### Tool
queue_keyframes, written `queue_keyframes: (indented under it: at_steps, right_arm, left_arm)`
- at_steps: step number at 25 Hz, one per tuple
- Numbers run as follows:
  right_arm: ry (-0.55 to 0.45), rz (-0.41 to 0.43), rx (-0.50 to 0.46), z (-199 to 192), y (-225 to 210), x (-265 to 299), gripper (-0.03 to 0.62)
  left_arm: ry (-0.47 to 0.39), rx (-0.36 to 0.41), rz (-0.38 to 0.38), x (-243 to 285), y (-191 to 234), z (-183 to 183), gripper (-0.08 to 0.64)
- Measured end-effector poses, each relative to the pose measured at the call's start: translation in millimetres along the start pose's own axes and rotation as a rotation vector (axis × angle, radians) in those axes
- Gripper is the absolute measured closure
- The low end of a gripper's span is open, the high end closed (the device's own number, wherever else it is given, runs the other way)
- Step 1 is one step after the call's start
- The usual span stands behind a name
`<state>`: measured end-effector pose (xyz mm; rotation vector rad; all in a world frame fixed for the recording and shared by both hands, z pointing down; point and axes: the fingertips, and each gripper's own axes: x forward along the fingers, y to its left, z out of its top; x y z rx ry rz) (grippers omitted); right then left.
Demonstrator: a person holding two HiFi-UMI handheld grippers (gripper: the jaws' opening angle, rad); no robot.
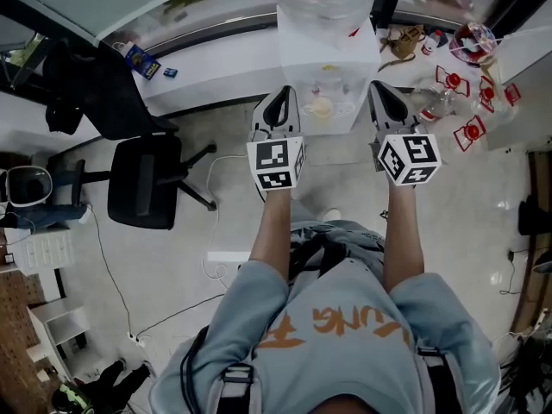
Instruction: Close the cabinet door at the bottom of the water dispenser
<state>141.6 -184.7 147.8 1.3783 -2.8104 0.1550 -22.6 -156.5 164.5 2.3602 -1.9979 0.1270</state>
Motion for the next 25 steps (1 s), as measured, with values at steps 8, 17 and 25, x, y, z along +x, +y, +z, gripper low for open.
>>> queue_keyframes:
  at_steps: [8, 17, 25]
  right_arm:
    - [-0.025, 0.015, -0.057, 19, 16, 0, 0.563]
    - [-0.029, 0.009, -0.075, 20, 21, -10, 0.563]
    - [-0.033, -0.021, -0.105, 19, 15, -20, 0.563]
  left_arm:
    - [-0.059, 0.009, -0.012, -11, -6, 29, 0.540]
    - [-0.074, 0.000, -0.023, -17, -8, 32, 0.540]
    - [-0.068, -0.008, -0.020, -18, -15, 27, 0.540]
